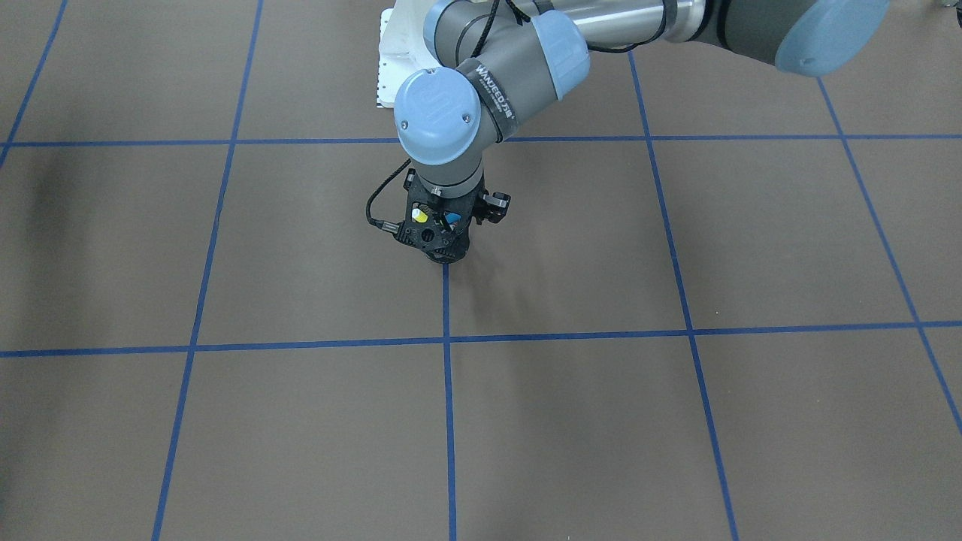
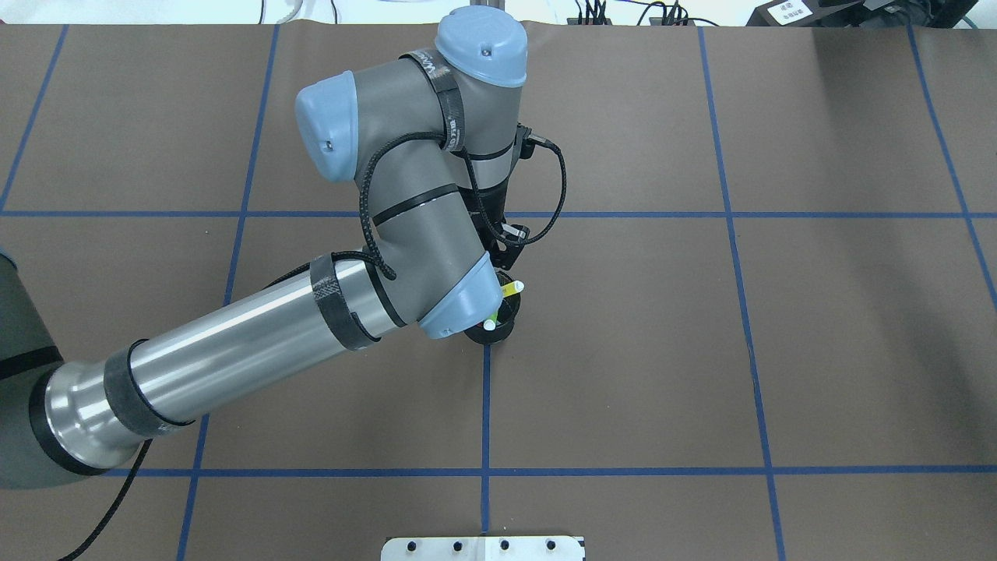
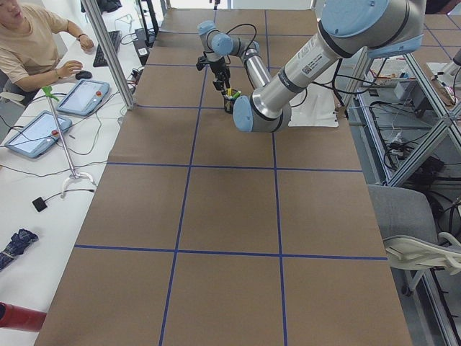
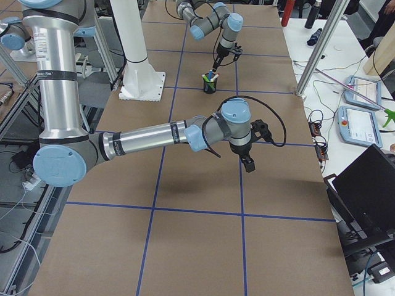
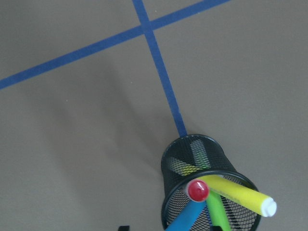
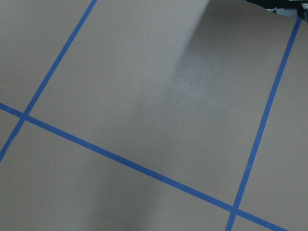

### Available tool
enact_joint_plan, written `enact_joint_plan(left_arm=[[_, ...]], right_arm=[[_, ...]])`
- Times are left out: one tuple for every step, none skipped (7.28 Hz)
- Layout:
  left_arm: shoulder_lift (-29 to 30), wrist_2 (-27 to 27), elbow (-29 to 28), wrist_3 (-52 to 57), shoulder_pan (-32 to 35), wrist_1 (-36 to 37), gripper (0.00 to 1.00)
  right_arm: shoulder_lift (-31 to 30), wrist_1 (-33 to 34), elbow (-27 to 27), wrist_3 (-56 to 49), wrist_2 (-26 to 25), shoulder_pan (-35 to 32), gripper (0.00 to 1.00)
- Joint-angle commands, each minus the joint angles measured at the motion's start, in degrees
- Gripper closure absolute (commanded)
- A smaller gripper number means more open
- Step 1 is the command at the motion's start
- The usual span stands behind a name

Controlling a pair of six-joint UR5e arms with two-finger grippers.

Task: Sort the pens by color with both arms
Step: 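Lower the left gripper and close it on the blue marker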

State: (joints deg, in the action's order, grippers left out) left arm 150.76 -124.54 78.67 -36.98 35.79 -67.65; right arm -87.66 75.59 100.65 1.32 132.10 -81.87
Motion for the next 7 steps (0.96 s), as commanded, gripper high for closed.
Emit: enact_joint_plan(left_arm=[[-0.5,0.1,0.0,-0.3,-0.5,0.1,0.38],[-0.6,0.1,0.0,-0.3,-0.5,0.1,0.38],[-0.7,0.1,0.0,-0.3,-0.5,0.1,0.39],[-1.1,0.3,0.0,-0.3,-0.6,0.0,0.4],[-1.4,0.4,0.0,-0.3,-0.8,0.0,0.43],[-1.7,0.4,0.0,-0.3,-1.1,0.0,0.43],[-1.8,0.4,0.0,-0.2,-1.4,0.0,0.43]], right_arm=[[0.0,0.0,0.1,0.0,0.0,0.0,0.0],[0.0,0.0,0.1,0.0,0.0,0.0,0.0],[0.0,0.0,0.1,0.0,0.0,0.0,0.0],[0.0,0.0,0.1,0.0,0.0,0.0,0.0],[0.1,0.0,0.0,0.0,0.0,0.1,0.0],[0.3,0.0,0.0,0.0,0.0,0.0,0.0],[0.4,0.0,0.0,0.0,-0.1,0.1,0.0]])
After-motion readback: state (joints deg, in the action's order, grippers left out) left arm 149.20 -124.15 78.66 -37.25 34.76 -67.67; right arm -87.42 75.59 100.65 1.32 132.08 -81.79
